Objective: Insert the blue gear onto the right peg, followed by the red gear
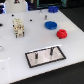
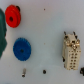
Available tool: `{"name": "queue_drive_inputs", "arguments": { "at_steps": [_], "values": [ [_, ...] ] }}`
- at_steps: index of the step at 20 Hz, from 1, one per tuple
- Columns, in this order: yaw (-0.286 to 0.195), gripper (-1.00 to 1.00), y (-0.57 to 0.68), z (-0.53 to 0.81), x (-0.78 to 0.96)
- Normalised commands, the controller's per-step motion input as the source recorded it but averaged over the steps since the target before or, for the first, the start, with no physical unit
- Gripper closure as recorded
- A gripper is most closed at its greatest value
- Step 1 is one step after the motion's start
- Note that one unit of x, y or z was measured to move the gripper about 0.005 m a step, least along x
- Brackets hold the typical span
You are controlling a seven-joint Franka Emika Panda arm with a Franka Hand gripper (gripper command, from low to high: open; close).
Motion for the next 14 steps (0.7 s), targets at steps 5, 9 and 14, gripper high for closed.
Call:
{"name": "queue_drive_inputs", "arguments": {
  "at_steps": [5, 9, 14],
  "values": [
    [0.0, -1.0, 0.38, -0.19, -0.8],
    [0.0, -1.0, 0.47, -0.16, -0.73],
    [0.0, -1.0, 0.57, -0.25, -0.62]
  ]
}}
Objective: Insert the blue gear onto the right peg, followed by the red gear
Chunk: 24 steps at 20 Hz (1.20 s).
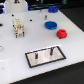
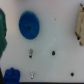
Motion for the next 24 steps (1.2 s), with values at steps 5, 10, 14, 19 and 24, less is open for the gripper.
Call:
{"name": "queue_drive_inputs", "arguments": {
  "at_steps": [5, 10, 14, 19, 24],
  "values": [
    [0.0, -1.0, 0.47, -0.41, -0.51],
    [0.0, -1.0, 0.42, -0.52, -0.38],
    [0.0, -1.0, 0.26, -0.59, -0.28],
    [0.0, -1.0, 0.06, -0.66, -0.35],
    [0.0, -1.0, 0.02, -0.62, -0.3]
  ]
}}
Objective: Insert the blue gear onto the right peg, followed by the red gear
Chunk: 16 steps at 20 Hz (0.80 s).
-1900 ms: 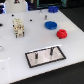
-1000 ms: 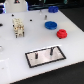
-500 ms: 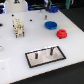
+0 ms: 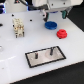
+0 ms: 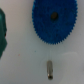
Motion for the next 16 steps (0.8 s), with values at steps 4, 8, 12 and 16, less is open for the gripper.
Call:
{"name": "queue_drive_inputs", "arguments": {
  "at_steps": [4, 8, 12, 16],
  "values": [
    [0.0, -1.0, 0.0, -0.52, -0.19],
    [0.0, -1.0, -0.08, -0.44, -0.2],
    [0.0, 1.0, -0.01, -0.27, -0.17],
    [0.0, 1.0, 0.0, -0.03, -0.01]
  ]
}}
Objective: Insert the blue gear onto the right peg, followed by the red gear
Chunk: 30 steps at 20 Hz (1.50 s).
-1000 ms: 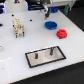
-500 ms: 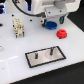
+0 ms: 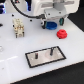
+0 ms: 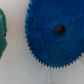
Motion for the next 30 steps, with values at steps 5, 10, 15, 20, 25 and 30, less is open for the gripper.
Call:
{"name": "queue_drive_inputs", "arguments": {
  "at_steps": [5, 10, 15, 20, 25, 30],
  "values": [
    [0.0, 1.0, 0.0, -0.02, 0.03],
    [0.0, 1.0, 0.0, -0.03, 0.02],
    [0.0, 1.0, -0.04, 0.4, 0.26],
    [0.0, 1.0, -0.13, 0.6, 0.58],
    [0.0, 1.0, -0.17, 0.57, 0.74],
    [0.0, 1.0, -0.15, 0.54, 0.79]
  ]
}}
